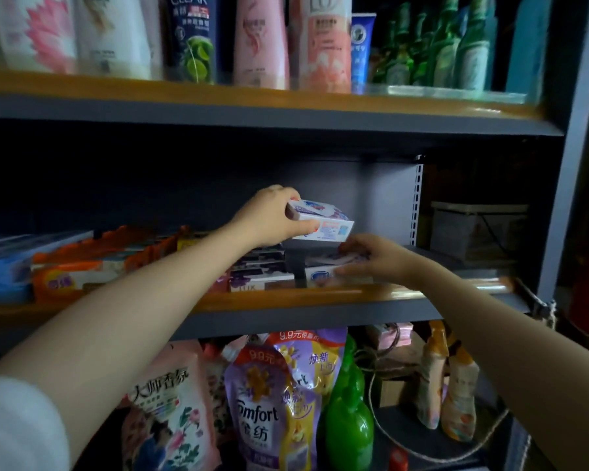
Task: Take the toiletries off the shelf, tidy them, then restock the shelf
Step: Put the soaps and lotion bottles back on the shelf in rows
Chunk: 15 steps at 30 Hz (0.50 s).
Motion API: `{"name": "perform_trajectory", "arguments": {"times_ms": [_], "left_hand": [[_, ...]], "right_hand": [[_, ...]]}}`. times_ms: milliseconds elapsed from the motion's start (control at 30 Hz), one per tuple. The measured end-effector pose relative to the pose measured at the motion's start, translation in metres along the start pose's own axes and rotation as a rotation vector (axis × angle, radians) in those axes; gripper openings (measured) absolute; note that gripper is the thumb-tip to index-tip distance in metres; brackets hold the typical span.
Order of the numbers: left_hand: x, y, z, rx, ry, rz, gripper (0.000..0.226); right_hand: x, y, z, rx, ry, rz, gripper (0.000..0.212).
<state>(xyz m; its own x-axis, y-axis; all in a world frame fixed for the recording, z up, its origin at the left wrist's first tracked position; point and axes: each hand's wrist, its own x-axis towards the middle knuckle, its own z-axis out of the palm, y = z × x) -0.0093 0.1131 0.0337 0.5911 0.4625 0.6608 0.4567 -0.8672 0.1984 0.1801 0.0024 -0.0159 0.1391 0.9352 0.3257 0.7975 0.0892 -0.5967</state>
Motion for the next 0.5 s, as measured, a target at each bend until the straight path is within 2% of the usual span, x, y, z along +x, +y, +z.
{"name": "perform_trajectory", "arguments": {"times_ms": [100,267,400,500], "left_hand": [[0.013,-0.002,0.015,-0.001,-0.059,-0.020,0.050],[0.022,-0.009,0.043,0.024,-0.223,-0.076,0.047],[0.024,-0.013,0.058,-0.056,-0.334,-0.134,0.038],[0.029,-0.011,0.060,-0.016,-0.392,-0.098,0.034]], "right_hand": [[-0.007,0.008,-0.008,0.052,-0.007,0.032,0.040],[-0.015,0.016,-0.008,-0.137,0.179,0.036,0.060],[-0.011,0.017,0.000,-0.196,0.138,0.038,0.056],[-0.007,0.019,0.001,-0.202,0.116,0.064,0.061]]}}
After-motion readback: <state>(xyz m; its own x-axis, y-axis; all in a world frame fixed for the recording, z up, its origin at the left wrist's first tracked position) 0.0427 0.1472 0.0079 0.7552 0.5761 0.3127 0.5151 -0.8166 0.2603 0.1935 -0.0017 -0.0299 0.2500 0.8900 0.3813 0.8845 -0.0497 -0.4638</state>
